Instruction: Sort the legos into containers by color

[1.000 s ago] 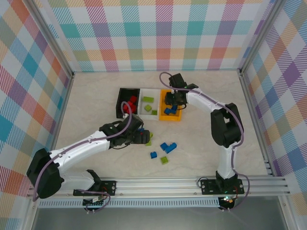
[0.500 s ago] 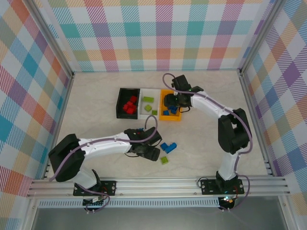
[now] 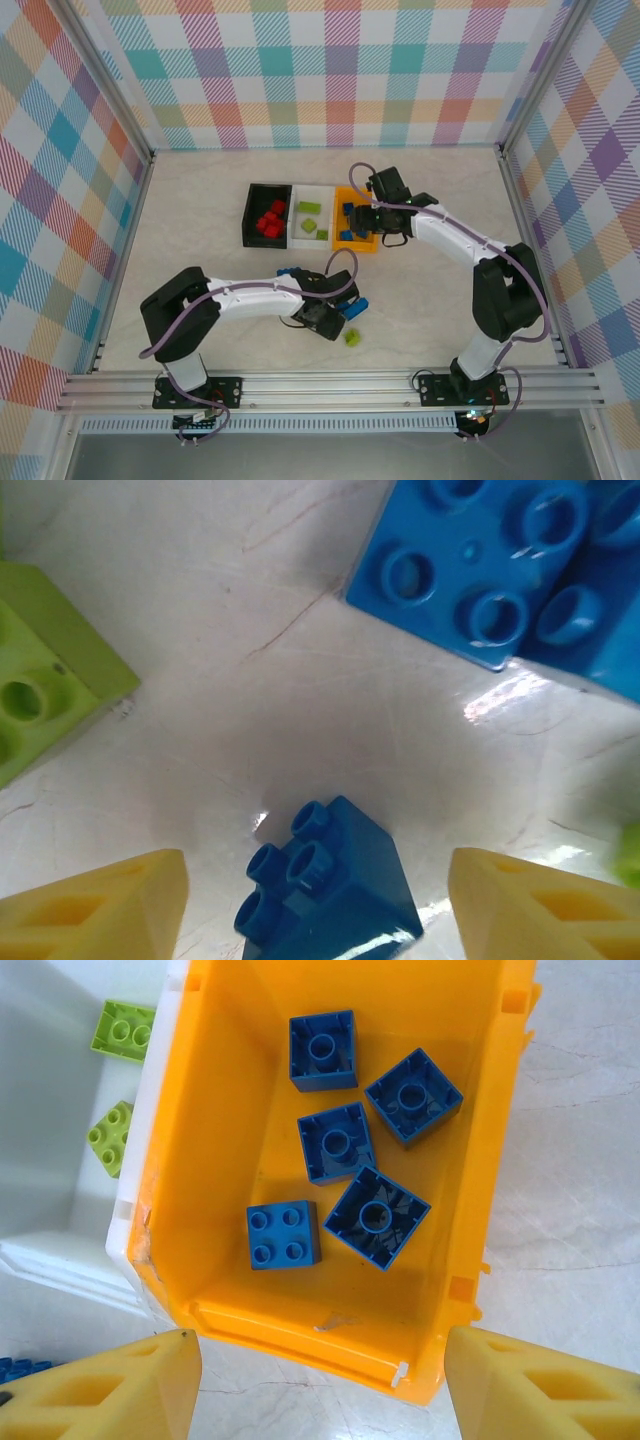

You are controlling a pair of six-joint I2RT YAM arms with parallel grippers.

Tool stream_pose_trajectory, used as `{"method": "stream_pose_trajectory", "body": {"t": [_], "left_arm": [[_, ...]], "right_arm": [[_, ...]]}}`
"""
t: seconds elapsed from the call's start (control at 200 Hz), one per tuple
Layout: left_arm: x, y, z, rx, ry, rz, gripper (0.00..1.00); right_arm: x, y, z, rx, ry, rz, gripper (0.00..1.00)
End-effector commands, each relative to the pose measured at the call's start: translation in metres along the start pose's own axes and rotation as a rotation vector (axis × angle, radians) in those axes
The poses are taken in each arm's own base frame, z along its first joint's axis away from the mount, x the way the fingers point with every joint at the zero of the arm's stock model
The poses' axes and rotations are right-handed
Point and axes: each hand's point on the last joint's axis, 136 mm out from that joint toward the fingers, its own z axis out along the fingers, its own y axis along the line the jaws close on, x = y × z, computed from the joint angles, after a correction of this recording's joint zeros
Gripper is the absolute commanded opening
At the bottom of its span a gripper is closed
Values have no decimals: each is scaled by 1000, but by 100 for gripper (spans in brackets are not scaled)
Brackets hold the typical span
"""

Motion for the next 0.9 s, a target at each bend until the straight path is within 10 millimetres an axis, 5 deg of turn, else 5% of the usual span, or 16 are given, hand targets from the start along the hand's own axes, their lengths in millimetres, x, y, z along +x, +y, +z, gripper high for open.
{"method": "stream_pose_trajectory", "body": {"t": [0.0,0.38,0.54,0.75,0.895], "left_arm": [[4,-3,2,1,18,22,61],[-2,6,-5,-34,-42,-6,34],[-18,12,-35,-55,-121,-16,33],[-81,35,-85,-57,-274,-101,33],[-154,43,-104,-46,-395,-147,32]], "right_arm": [[-6,3,-12,-7,-44,0,66],[-6,2,-13,-6,-48,7,66],[-1,-1,-17,0,-49,18,66],[6,-18,-34,39,-97,73,65],[7,-34,-52,74,-155,118,65]]}}
